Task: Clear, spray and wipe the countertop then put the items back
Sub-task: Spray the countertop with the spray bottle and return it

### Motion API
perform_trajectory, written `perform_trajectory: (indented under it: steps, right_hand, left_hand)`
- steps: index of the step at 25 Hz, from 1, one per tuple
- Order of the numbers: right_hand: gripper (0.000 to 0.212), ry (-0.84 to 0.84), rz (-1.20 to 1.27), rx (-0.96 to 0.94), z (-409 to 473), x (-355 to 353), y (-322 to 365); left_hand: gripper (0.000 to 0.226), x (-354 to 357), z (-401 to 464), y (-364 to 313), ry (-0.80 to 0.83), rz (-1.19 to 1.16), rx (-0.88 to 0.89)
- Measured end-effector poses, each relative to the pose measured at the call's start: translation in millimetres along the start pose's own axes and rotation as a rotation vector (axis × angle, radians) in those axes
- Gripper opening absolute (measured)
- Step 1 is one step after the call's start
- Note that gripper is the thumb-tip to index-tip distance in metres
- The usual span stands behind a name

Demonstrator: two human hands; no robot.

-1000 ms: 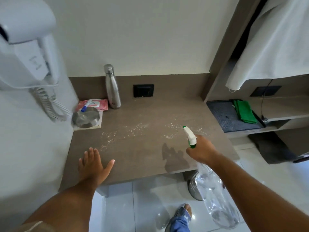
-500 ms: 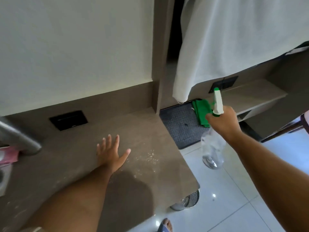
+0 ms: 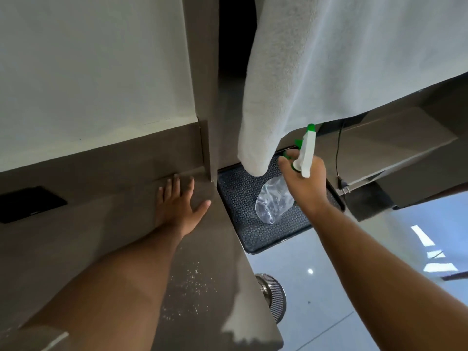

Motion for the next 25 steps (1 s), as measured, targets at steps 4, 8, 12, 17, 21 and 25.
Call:
perform_trajectory:
  steps: [4, 8, 12, 17, 21, 25]
  right_hand:
    - [0.051, 0.171, 0.097, 0.076, -13.7, -10.6, -33.5]
    - [0.059, 0.208, 0.202, 0.295, -51.8, -37.5, -122.5]
    - [0.045, -0.019, -0.158, 0.569, -14.7, -46.1, -182.5]
    - [0.057, 0.068, -0.551, 0.728, 66.9, -36.0, -215.0]
    - [0.054, 0.159, -0.633, 0.767, 87.6, -39.9, -219.6]
    - [0.037, 0.083, -0.259, 0.803, 77.1, -49.3, -179.5]
  left_hand:
    - [0.088, -1.3, 0.3, 1.1, -0.023, -0.013, -0.005]
    - [0.088, -0.3, 2.2, -0.1, -0.003, 0.014, -0.017]
    - [0.087, 5.5, 5.6, 2.0, -0.016, 0.046, -0.025]
    - [0.087, 10.7, 7.1, 1.2, -0.042, 0.079, -0.030]
    - [0.086, 11.0, 7.2, 1.1, -0.057, 0.069, -0.033]
    - [0.088, 7.9, 6.2, 1.2, -0.029, 0.066, -0.031]
Point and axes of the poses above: each hand's wrist, its own z-axis towards the middle knuckle, its own x-axis out of the palm, y = z × x, the point moved 1 cm from there along z, towards the middle knuckle, and after that the axes turned 2 degrees about z, right-handed, at the moved point
